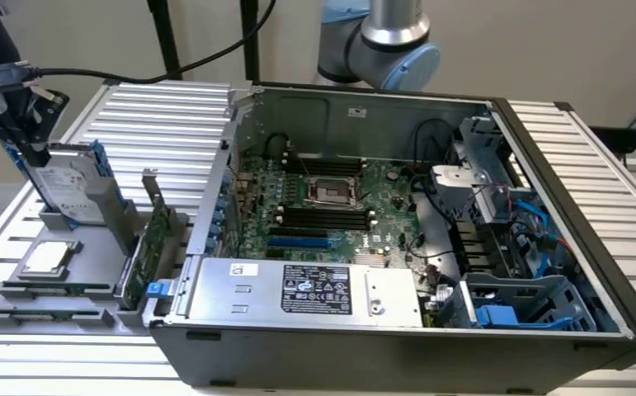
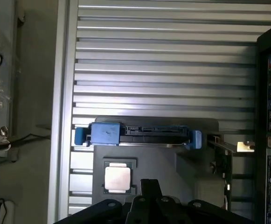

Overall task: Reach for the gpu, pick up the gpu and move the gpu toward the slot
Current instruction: 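Reach for the gpu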

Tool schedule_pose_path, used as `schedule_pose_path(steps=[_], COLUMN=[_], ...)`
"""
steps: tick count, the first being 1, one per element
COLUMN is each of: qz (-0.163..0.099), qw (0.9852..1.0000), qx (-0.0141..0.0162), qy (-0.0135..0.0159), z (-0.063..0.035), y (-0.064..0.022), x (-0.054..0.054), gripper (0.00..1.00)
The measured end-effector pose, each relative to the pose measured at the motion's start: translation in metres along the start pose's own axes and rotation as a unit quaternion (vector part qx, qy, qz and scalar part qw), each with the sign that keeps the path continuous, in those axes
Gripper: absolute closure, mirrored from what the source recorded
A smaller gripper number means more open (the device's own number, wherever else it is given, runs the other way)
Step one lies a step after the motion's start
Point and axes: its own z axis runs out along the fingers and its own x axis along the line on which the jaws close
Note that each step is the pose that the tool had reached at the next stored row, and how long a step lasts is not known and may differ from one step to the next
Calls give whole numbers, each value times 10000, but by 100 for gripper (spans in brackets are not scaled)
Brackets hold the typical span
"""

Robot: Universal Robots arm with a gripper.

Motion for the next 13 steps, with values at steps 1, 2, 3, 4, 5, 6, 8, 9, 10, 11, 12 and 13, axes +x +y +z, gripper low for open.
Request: schedule_pose_path(steps=[1, 2, 3, 4, 5, 6, 8, 9, 10, 11, 12, 13], qz=[0, 0, 0, 1, 1, 0, 1, 1, 0, 0, 1, 1], qw=[10000, 10000, 10000, 10000, 10000, 10000, 10000, 10000, 10000, 10000, 10000, 10000], qx=[0, 0, 0, 0, -1, 0, 0, 0, 0, 0, 0, 0], qy=[2, 4, 7, 9, 11, 14, 17, 19, 21, 23, 25, 27], z=[-2, -3, -4, -5, -6, -7, -9, -10, -11, -12, -13, -14], y=[-31, -62, -93, -123, -150, -174, -219, -241, -260, -279, -298, -314], x=[-18, -37, -56, -77, -108, -143, -222, -269, -311, -358, -405, -449], gripper=[89, 89, 89, 89, 89, 89, 89, 89, 89, 89, 89, 89])
